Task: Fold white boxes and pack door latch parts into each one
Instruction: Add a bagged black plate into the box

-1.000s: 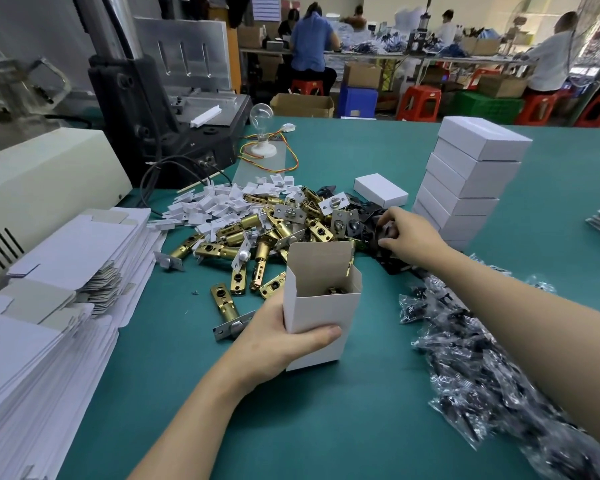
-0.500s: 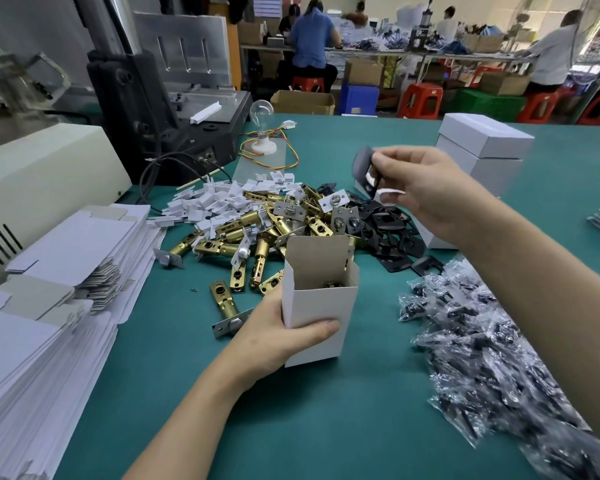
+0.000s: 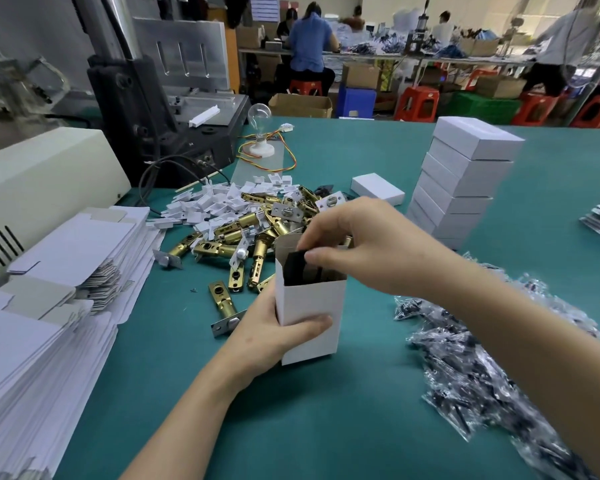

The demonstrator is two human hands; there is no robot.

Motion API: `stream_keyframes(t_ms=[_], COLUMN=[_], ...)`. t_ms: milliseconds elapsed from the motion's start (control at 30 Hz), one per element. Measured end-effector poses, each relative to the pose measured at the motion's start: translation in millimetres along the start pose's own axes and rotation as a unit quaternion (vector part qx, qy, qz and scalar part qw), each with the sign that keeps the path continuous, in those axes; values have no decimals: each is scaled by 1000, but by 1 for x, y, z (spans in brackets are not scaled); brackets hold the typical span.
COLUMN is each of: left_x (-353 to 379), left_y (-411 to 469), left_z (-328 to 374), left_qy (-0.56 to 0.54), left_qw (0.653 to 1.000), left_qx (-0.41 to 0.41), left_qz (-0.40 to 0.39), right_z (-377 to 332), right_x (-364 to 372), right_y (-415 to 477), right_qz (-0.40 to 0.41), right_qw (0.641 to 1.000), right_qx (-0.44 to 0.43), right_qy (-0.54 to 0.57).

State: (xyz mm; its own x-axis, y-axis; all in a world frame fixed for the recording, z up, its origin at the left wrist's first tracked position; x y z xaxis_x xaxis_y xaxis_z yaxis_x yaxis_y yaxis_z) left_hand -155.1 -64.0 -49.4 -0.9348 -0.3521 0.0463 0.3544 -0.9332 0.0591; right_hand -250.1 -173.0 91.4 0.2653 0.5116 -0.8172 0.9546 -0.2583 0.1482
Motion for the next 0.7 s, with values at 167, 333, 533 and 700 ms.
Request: stream_keyframes(t_ms=[167, 333, 533, 700], left_x=[-3, -2, 1, 2], left_y=[-1, -1, -2, -3], left_z=[-2, -1, 4, 7], left_qy=[-8, 7, 20, 20], left_qw=[1000, 1000, 1000, 999], left_qx=[-9, -2, 4, 8], left_qz=[15, -3, -18, -25], right_z=[0, 9, 79, 108], right_x=[14, -22, -37, 6], right_y=[-1, 0, -6, -24], right_qz=[-94, 83, -6, -260], right_qw=[993, 991, 966, 868], right_qx=[13, 9, 197, 229], right_qy=[-71, 104, -168, -357])
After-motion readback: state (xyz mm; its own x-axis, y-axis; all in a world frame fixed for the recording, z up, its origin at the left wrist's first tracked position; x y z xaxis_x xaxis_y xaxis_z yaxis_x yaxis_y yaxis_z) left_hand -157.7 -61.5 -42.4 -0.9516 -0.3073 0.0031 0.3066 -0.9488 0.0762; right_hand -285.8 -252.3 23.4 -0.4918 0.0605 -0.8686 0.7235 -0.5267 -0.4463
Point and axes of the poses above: each hand's wrist, its own y-axis towards the middle knuckle, its own x-axis out of the palm, z = x × y, the point moved 4 cm from there along y, towards the middle knuckle, and after that the axes turned 3 degrees about -z, right-handed, at the moved point
